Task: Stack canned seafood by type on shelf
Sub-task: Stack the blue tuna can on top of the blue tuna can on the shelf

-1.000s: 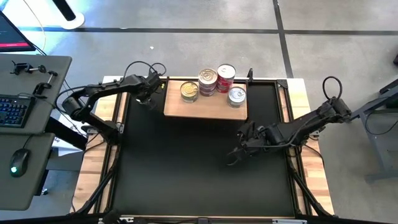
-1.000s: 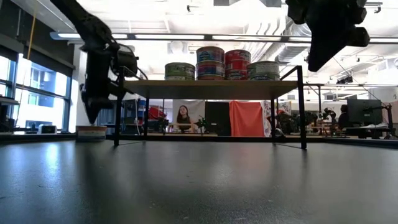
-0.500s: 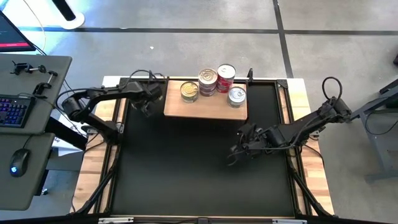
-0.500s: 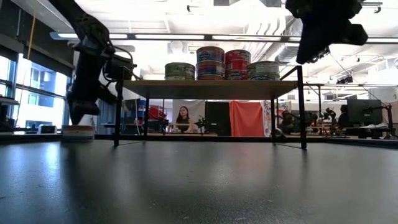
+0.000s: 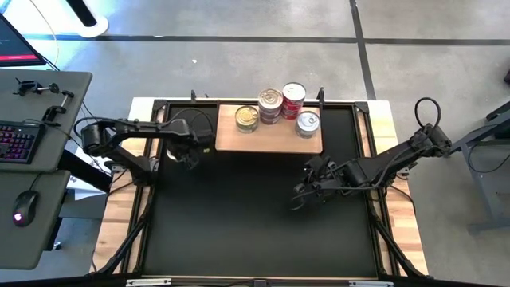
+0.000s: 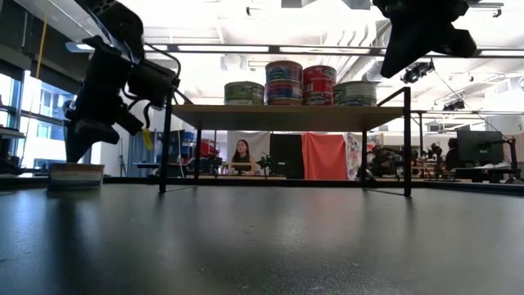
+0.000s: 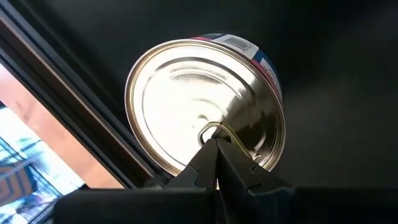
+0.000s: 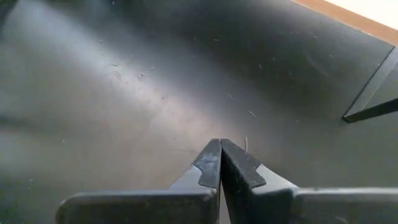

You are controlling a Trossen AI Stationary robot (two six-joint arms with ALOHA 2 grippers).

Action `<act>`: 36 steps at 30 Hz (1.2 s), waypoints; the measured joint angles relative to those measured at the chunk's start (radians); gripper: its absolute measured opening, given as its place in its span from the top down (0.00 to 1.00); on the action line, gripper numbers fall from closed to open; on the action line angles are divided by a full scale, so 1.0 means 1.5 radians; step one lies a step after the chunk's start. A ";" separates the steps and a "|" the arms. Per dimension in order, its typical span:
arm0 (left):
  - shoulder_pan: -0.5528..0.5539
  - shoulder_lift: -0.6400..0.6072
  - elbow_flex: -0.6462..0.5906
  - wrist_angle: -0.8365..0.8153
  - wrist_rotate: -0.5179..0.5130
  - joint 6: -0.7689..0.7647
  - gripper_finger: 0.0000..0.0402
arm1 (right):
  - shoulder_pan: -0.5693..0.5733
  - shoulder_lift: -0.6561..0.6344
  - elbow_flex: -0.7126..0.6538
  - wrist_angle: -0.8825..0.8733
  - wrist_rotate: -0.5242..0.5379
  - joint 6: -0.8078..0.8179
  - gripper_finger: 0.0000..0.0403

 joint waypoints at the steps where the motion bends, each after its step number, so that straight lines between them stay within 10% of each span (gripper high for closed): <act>1: -0.011 0.000 0.000 -0.004 0.009 -0.016 1.00 | 0.000 0.000 0.000 0.000 0.001 0.000 1.00; 26: -0.466 -0.001 0.001 0.020 0.323 -0.448 1.00 | 0.000 0.000 0.000 0.000 0.017 -0.104 1.00; 31: -0.594 -0.004 0.002 0.206 0.398 -0.536 1.00 | 0.000 0.000 0.000 -0.001 0.014 -0.112 1.00; 36: -0.607 0.011 0.001 0.405 0.316 -0.505 1.00 | 0.001 -0.001 0.000 0.000 -0.027 -0.132 1.00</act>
